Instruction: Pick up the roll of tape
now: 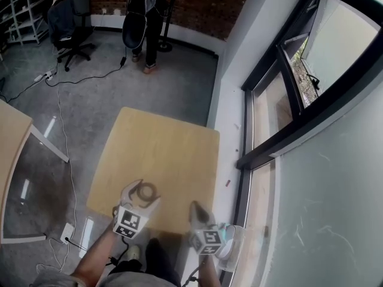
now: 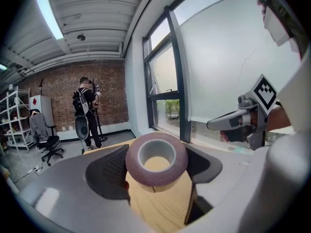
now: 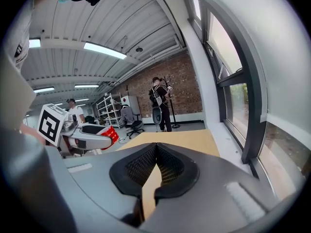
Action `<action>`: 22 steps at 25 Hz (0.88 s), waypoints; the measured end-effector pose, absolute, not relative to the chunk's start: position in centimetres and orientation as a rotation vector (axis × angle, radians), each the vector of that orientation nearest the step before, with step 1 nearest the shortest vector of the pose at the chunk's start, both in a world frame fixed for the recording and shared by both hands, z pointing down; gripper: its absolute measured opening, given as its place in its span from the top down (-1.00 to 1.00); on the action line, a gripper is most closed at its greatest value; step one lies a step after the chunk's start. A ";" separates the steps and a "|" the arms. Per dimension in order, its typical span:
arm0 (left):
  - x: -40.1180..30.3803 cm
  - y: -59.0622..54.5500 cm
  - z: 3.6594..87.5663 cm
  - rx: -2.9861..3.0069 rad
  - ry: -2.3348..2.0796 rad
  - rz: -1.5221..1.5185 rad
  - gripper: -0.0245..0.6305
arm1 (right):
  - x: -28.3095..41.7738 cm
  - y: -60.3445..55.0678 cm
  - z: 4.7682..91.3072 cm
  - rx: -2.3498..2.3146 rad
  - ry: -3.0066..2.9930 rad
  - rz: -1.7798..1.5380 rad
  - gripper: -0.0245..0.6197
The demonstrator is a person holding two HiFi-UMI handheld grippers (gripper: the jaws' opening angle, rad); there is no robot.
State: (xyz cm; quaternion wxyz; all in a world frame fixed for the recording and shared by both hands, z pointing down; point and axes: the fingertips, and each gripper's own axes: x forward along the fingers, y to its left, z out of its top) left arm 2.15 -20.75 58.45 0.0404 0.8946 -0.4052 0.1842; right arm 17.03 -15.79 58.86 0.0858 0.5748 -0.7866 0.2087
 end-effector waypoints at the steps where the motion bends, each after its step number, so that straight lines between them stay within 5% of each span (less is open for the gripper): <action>1: 1.9 -20.4 58.2 2.739 -1.242 0.568 -0.11 | 17.0 -15.4 58.6 1.715 -2.345 0.614 0.88; 22: -4.0 -13.6 52.0 2.767 -1.344 0.493 -0.11 | 14.9 -8.8 52.3 1.849 -2.380 0.462 0.88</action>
